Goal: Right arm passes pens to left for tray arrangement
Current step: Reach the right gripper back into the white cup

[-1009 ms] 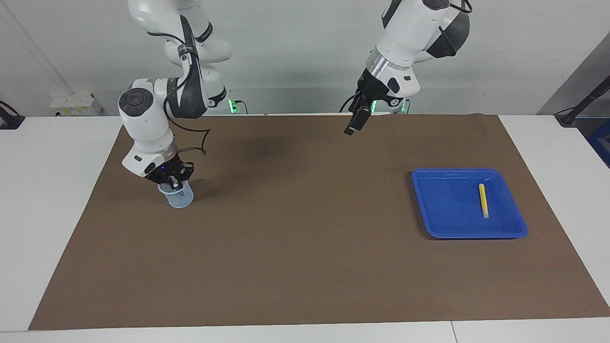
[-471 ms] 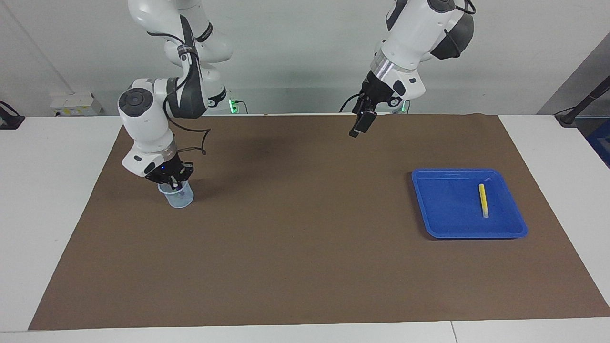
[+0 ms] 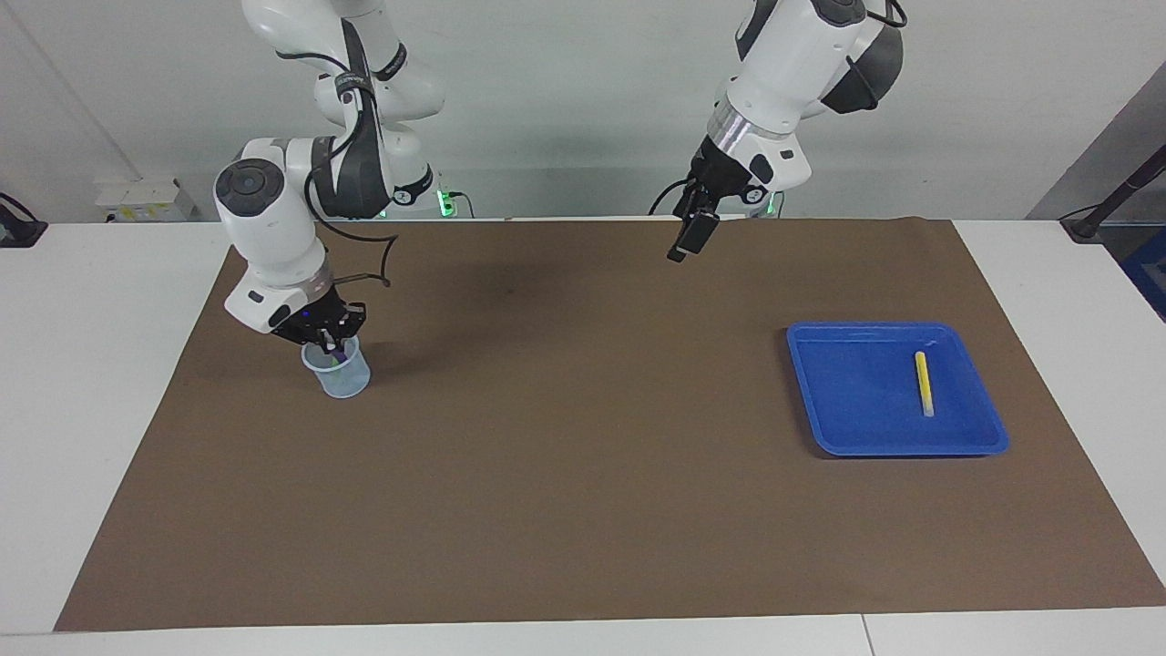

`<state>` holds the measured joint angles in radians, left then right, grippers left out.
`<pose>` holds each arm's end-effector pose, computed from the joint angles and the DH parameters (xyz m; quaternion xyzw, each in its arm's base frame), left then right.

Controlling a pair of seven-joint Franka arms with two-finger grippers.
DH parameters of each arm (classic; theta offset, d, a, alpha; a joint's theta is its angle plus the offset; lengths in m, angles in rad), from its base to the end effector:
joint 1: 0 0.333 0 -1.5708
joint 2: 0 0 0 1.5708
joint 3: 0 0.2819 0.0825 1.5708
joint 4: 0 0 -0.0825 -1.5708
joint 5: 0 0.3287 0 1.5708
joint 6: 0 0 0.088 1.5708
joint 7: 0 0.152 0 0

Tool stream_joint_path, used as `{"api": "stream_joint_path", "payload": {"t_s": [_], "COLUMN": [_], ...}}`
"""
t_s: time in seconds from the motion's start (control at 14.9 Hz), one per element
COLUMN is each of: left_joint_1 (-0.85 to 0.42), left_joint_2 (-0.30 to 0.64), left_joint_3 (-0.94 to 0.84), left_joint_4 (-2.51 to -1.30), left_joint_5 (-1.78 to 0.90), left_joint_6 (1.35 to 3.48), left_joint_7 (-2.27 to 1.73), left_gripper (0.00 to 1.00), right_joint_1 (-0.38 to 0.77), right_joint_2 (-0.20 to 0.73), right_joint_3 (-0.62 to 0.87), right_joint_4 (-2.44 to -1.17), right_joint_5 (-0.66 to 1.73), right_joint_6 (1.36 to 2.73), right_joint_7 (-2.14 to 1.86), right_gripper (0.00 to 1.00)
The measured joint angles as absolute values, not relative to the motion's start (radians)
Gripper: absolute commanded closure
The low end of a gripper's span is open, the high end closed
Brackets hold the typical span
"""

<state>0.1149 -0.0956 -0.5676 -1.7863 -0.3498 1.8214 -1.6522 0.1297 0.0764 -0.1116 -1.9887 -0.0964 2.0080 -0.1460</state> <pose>0.4292 -0.2663 0.5225 0.7963 0.5843 -0.0976 0.1224 0.5117 0.0001 0.3684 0.9931 0.1034 -0.0313 0.0454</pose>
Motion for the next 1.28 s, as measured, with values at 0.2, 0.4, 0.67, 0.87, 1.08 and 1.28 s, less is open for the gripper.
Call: {"api": "stream_joint_path", "payload": {"t_s": [0.2, 0.4, 0.67, 0.87, 1.08, 1.28], "left_joint_1": [0.115, 0.115, 0.115, 0.115, 0.115, 0.115], "left_joint_2": [-0.096, -0.096, -0.096, -0.096, -0.096, -0.096], "left_joint_3": [-0.568, -0.568, -0.568, -0.568, -0.568, -0.568], "left_joint_4": [-1.787, -1.787, -1.787, -1.788, -1.788, -1.788], "left_joint_5": [-0.350, -0.350, -0.350, -0.350, -0.350, -0.350], "left_joint_6": [1.821, 1.821, 1.821, 1.821, 1.821, 1.821], "left_joint_7": [-1.652, -1.652, -1.652, -1.652, -1.652, -1.652], "left_gripper": [0.00, 0.00, 0.00, 0.00, 0.00, 0.00], "right_joint_1": [0.130, 0.134, 0.138, 0.138, 0.138, 0.138], "right_joint_2": [0.073, 0.058, 0.028, 0.018, 0.014, -0.003], "right_joint_3": [-0.111, -0.110, -0.109, -0.105, -0.093, -0.092], "right_joint_4": [-1.968, -1.918, -1.869, -1.817, -1.750, -1.716], "right_joint_5": [-0.096, -0.096, -0.096, -0.089, -0.041, 0.007], "right_joint_6": [1.974, 1.902, 1.823, 1.747, 1.669, 1.626], "right_joint_7": [-0.146, -0.146, -0.146, -0.146, -0.146, -0.146], "right_gripper": [1.00, 1.00, 1.00, 1.00, 1.00, 1.00]}}
